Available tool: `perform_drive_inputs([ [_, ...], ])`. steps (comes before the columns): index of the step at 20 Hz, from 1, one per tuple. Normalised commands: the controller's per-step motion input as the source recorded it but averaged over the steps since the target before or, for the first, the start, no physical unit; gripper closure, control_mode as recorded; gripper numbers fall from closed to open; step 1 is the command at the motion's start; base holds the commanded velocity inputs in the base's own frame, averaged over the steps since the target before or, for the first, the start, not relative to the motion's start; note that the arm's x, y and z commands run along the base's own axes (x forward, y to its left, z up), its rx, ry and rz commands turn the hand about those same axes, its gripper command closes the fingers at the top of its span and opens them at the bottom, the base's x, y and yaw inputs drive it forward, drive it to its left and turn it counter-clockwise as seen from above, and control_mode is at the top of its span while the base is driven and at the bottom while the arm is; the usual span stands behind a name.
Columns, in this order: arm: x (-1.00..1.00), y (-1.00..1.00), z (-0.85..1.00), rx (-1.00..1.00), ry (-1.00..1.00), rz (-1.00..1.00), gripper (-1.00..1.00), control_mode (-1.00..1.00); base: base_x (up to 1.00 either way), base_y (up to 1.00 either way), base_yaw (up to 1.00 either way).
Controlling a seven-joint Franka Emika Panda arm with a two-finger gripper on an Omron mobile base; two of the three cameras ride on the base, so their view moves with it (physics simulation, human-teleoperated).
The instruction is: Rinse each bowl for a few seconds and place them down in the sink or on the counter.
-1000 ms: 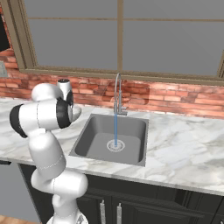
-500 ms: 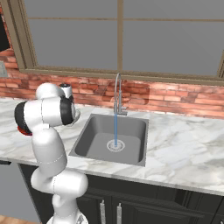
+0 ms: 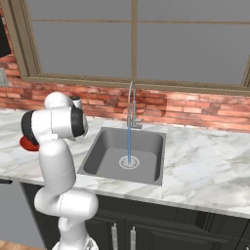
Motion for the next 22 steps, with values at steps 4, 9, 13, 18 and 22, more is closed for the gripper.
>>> perform_drive_inputs([
  [4, 0.11, 0.12, -0.24, 0.01, 0.0, 0.06, 1.0, -1.0, 0.0, 0.0, 0.0],
  [9, 0.12, 0.09, -0.16, 0.03, 0.01, 0.05, -1.0, -1.0, 0.0, 0.0, 0.0],
  [13, 0.05, 0.0, 0.0, 0.02, 0.0, 0.04, -1.0, -1.0, 0.0, 0.0, 0.0],
  [18, -0.01, 0.0, 0.06, 0.02, -0.01, 0.02, -1.0, -1.0, 0.0, 0.0, 0.0],
  [22, -0.01, 0.01, 0.16, 0.02, -0.02, 0.01, -1.0, -1.0, 0.0, 0.0, 0.0],
])
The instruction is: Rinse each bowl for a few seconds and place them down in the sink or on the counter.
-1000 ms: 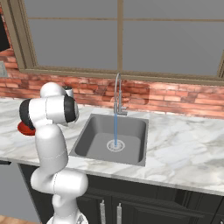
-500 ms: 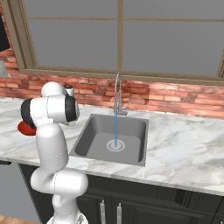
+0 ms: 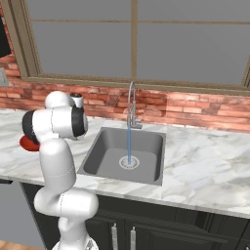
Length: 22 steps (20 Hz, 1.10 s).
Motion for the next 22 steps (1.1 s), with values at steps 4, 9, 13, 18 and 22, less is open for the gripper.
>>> perform_drive_inputs([
  [4, 0.0, 0.04, 0.19, 0.03, 0.0, 0.01, -1.0, -1.0, 0.0, 0.0, 0.0],
  [9, -0.01, 0.02, 0.3, 0.01, 0.0, 0.01, -1.0, -1.0, 0.0, 0.0, 0.0],
  [13, -0.2, 0.12, 0.24, 0.03, 0.0, 0.02, -1.0, -1.0, 0.0, 0.0, 0.0],
  [18, -0.29, 0.16, 0.23, 0.0, -0.05, 0.04, -1.0, -1.0, 0.0, 0.0, 0.0],
  [22, -0.32, 0.12, 0.21, 0.0, -0.05, 0.05, -1.0, -1.0, 0.0, 0.0, 0.0],
])
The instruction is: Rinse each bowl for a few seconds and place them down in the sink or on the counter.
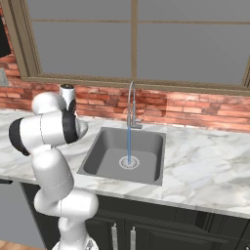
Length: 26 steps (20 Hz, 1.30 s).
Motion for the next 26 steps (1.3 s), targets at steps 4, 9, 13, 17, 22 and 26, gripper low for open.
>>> perform_drive_inputs([
  [4, -0.28, 0.09, 0.1, 0.0, -0.03, 0.07, -1.0, -1.0, 0.0, 0.0, 0.0],
  [9, -0.17, 0.05, 0.06, 0.0, -0.01, 0.11, -1.0, -1.0, 0.0, 0.0, 0.0],
  [13, -0.2, 0.16, 0.0, 0.0, 0.0, 0.11, -1.0, -1.0, 0.0, 0.0, 0.0],
  [17, -0.18, 0.15, 0.0, 0.0, 0.0, 0.1, -1.0, -1.0, 0.0, 0.0, 0.0],
  [22, -0.15, 0.19, 0.0, 0.0, 0.0, 0.1, -1.0, -1.0, 0.0, 0.0, 0.0],
  [26, -0.11, 0.21, 0.0, 0.0, 0.0, 0.09, -1.0, -1.0, 0.0, 0.0, 0.0],
])
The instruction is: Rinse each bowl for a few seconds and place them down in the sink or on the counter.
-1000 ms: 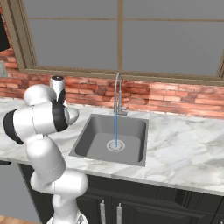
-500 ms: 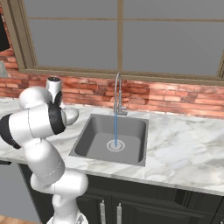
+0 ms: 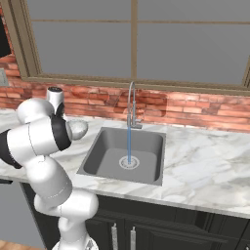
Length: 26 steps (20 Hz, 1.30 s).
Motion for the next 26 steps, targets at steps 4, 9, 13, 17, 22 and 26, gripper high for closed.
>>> perform_drive_inputs([
  [4, -0.1, 0.19, 0.0, 0.0, 0.0, 0.08, -1.0, -1.0, 0.0, 0.0, 0.0],
  [9, -0.13, 0.18, 0.0, 0.0, 0.0, 0.07, -1.0, -1.0, 0.0, 0.0, 0.0],
  [13, -0.11, 0.09, 0.0, 0.0, 0.0, 0.07, -1.0, -1.0, 0.0, 0.0, 0.0],
  [17, -0.06, 0.01, 0.0, 0.0, 0.0, 0.07, -1.0, -1.0, 0.0, 0.0, 0.0],
  [22, -0.06, 0.08, 0.0, 0.0, 0.01, 0.06, -1.0, -1.0, 0.0, 0.0, 0.0],
  [26, -0.08, 0.08, -0.01, 0.0, 0.01, 0.06, -1.0, -1.0, 0.0, 0.0, 0.0],
])
